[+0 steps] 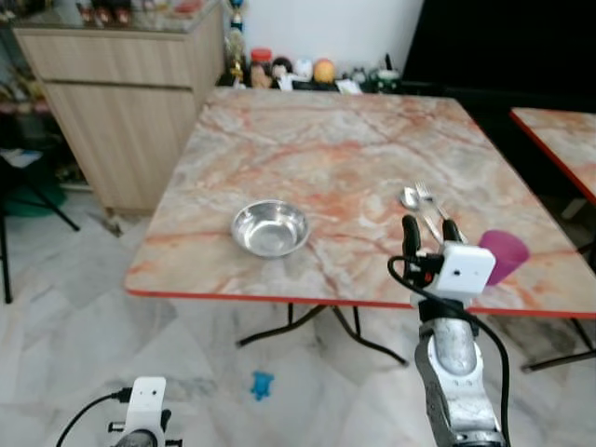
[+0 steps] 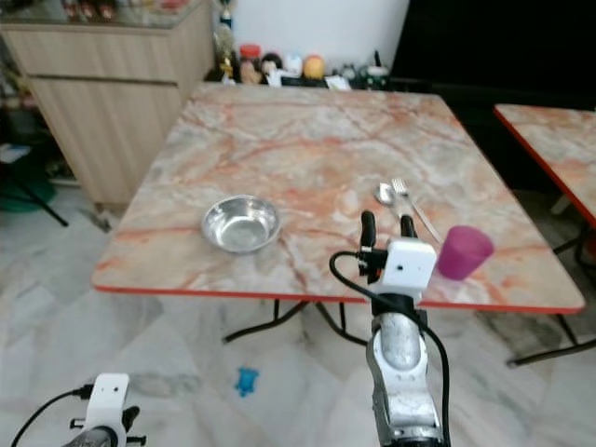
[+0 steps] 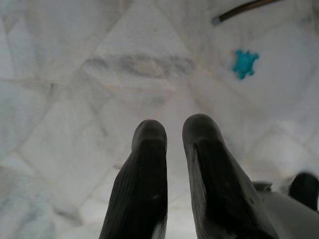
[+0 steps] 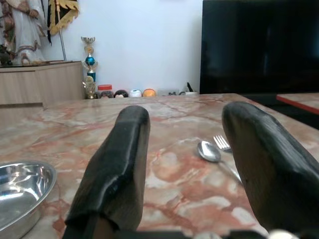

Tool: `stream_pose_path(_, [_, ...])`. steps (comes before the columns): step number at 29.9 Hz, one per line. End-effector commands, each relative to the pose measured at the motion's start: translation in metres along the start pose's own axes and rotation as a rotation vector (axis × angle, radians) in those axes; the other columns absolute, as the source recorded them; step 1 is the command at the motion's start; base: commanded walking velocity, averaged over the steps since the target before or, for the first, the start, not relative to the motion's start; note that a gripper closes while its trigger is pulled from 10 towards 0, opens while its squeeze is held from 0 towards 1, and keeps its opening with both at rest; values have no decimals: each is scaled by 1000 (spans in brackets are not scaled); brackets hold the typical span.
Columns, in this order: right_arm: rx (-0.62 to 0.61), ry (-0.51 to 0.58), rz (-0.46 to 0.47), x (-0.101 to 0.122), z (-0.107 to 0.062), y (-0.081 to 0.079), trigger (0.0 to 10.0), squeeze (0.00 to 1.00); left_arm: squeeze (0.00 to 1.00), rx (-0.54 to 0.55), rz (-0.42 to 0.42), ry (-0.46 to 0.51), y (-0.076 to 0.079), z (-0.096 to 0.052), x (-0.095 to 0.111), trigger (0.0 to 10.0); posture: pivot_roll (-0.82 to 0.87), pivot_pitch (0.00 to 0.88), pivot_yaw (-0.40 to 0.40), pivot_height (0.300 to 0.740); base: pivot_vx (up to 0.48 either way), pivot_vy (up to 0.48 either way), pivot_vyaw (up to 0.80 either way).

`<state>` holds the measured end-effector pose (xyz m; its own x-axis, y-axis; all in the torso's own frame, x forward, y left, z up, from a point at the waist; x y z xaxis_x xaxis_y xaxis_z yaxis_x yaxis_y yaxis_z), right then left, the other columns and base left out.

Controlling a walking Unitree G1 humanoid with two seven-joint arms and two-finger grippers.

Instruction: Setting the table

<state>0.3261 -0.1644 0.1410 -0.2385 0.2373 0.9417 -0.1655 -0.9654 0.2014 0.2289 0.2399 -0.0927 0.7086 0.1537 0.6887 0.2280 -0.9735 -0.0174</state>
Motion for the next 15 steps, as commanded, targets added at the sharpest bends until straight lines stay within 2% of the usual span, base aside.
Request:
stream_pose_path(1, [-23,-12,0,-3,-1,7,10000,0,0,-5,-7,-12,3,0,-4,10000,106,0,-36,740,0,349,0])
stream_pose_path(15, [-15,-16,6,-4,-2,4,10000,0,0,-3,-6,-16,2,-1,-5,10000,107,0,-35,740,0,348,0])
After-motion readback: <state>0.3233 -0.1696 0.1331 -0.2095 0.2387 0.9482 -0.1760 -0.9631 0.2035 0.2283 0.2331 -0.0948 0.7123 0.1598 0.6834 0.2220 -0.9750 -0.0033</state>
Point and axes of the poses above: a point about 5 cm out from each wrist's last joint towards the gripper, its own z axis pointing out of the wrist towards the gripper, its own x axis along the axis of the wrist's last joint, y = z × x, the point moved 4 cm from there along z, pointing out of the wrist towards the gripper, and after that the axes turned 12 degrees about -z, right-handed, at the moved point
